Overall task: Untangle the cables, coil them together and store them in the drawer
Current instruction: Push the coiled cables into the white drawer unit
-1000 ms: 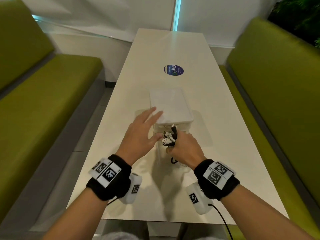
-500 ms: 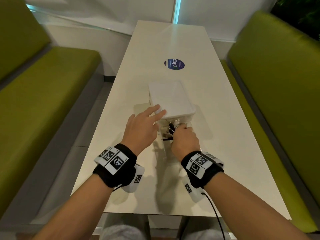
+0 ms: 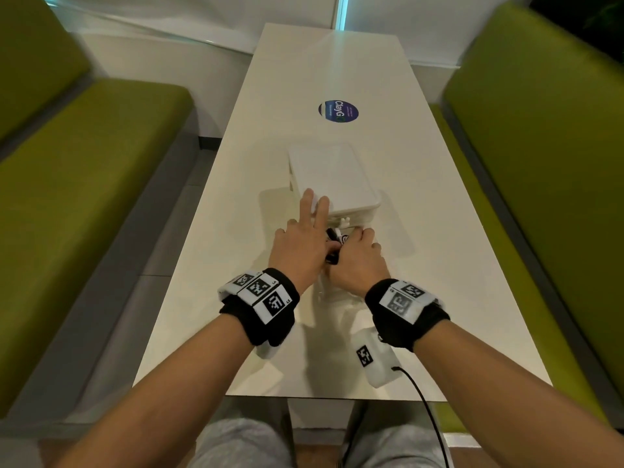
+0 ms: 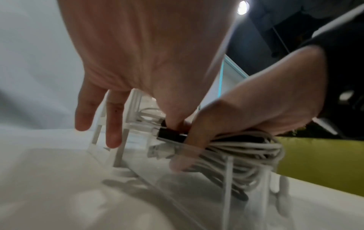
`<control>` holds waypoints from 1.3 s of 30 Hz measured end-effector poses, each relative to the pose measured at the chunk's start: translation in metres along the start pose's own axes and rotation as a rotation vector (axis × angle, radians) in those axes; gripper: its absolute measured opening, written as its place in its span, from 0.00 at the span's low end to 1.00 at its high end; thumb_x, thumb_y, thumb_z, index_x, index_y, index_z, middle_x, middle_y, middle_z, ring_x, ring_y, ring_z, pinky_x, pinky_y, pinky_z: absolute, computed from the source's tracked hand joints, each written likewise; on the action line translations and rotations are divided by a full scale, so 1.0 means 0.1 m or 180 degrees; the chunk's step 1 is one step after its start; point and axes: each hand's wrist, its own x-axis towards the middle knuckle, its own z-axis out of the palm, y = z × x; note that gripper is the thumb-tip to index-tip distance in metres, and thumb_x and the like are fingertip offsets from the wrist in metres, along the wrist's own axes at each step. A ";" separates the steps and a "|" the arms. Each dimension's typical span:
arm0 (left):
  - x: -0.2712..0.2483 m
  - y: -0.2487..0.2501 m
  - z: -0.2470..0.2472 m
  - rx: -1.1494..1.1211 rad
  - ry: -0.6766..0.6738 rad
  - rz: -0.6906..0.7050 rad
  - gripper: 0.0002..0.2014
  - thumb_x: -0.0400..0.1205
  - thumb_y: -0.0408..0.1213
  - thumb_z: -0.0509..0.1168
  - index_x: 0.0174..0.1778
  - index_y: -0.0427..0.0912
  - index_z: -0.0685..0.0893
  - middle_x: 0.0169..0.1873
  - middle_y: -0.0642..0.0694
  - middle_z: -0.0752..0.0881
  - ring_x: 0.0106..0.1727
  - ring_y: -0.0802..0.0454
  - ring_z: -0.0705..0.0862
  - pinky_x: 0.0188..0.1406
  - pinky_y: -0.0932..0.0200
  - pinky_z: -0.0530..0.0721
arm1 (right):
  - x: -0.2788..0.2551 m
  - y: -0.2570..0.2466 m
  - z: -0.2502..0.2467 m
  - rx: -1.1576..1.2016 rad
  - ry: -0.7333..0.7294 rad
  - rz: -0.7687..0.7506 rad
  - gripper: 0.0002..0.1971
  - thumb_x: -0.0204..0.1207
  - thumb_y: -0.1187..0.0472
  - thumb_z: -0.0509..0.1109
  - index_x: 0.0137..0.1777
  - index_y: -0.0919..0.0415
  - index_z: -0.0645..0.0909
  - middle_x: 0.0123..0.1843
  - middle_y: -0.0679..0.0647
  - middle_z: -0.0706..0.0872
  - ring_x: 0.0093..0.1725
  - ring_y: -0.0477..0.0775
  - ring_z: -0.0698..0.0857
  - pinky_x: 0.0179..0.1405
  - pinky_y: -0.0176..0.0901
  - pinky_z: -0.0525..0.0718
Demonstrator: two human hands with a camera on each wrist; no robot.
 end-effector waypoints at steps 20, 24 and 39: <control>0.01 0.07 0.02 -0.0250 0.0194 -0.0249 0.35 0.79 0.50 0.69 0.77 0.45 0.61 0.81 0.41 0.56 0.50 0.42 0.86 0.43 0.46 0.84 | -0.11 0.17 -0.16 0.0195 -0.0699 -0.0413 0.37 0.77 0.53 0.67 0.82 0.61 0.55 0.76 0.64 0.65 0.73 0.70 0.68 0.71 0.56 0.70; 0.00 -0.01 0.00 -0.0276 0.0214 -0.0207 0.38 0.76 0.52 0.73 0.77 0.47 0.62 0.80 0.43 0.58 0.54 0.42 0.84 0.47 0.45 0.81 | -0.20 0.30 -0.05 -0.0083 -0.0547 -0.0825 0.47 0.74 0.43 0.68 0.85 0.57 0.45 0.83 0.61 0.56 0.78 0.70 0.61 0.76 0.59 0.69; 0.01 -0.10 0.05 -0.0668 0.0348 0.0179 0.32 0.75 0.32 0.72 0.74 0.41 0.67 0.77 0.36 0.64 0.47 0.38 0.85 0.41 0.48 0.85 | -0.21 0.43 -0.01 -0.0304 -0.0418 -0.1681 0.39 0.86 0.52 0.59 0.87 0.58 0.39 0.88 0.58 0.40 0.86 0.65 0.40 0.86 0.55 0.41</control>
